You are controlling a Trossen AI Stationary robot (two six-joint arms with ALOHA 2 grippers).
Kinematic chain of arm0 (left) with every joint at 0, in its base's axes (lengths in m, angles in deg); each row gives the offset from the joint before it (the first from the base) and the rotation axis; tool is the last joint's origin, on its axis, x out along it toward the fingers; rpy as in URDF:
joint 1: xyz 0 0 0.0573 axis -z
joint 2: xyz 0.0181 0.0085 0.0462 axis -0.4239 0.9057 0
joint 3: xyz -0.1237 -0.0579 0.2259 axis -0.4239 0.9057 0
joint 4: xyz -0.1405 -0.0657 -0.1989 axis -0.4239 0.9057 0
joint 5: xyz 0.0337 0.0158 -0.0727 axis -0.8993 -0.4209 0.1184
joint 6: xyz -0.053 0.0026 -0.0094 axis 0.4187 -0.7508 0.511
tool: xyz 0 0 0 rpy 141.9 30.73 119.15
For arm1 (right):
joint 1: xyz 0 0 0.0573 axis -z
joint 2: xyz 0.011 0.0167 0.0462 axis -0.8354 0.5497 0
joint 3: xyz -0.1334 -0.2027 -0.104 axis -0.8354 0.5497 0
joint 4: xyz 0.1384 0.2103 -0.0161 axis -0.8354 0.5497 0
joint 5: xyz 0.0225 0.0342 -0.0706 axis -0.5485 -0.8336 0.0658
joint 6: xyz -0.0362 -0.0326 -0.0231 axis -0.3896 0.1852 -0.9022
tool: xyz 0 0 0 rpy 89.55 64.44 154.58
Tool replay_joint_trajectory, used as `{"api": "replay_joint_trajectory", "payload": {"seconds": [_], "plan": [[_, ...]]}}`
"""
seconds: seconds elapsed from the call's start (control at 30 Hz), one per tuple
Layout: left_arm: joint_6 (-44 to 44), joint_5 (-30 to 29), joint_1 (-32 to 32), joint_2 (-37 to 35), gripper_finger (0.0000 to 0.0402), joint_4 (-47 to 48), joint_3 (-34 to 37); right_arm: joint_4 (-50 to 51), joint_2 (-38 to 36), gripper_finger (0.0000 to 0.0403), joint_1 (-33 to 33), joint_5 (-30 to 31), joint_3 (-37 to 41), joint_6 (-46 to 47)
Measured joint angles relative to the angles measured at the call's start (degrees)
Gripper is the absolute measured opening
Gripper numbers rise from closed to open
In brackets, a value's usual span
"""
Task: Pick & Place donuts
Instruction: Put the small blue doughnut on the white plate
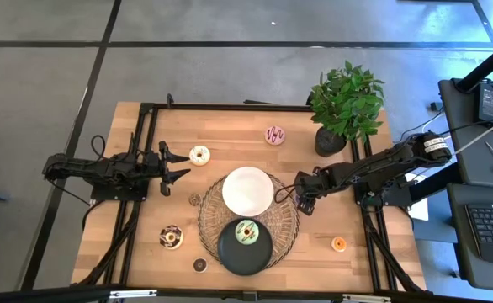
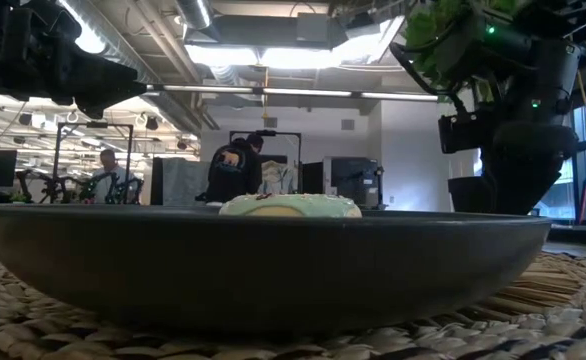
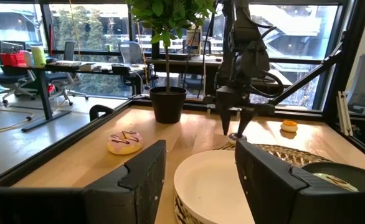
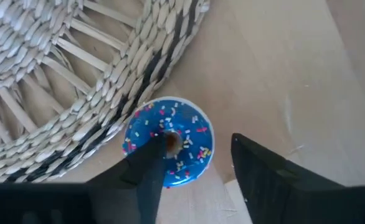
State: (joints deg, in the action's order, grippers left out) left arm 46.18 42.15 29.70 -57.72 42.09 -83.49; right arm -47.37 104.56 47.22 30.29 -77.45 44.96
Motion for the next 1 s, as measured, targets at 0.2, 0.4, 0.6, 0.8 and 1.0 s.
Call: {"api": "replay_joint_trajectory", "payload": {"seconds": [0.2,0.4,0.6,0.8,1.0], "plan": [[0.0,0.0,0.0,0.0,0.0188,0.0,0.0,0.0,0.0,0.0100,0.0,-1.1,0.0,-0.1],[0.0,0.0,0.0,0.0,0.0188,0.0,0.0,0.0,0.0,0.0039,0.0,-1.7,0.0,-1.5],[0.0,0.0,0.0,0.0,0.0189,0.0,0.0,1.8,0.0,0.0013,0.3,-1.7,-3.0,-4.5],[0.0,0.0,0.0,0.0,0.0187,0.0,0.0,-0.7,0.0,0.0032,0.8,0.1,-11.2,-11.3],[0.0,0.0,0.0,0.0,0.0189,0.0,0.0,-10.5,1.2,0.0038,4.3,0.8,-17.5,-21.9]]}}
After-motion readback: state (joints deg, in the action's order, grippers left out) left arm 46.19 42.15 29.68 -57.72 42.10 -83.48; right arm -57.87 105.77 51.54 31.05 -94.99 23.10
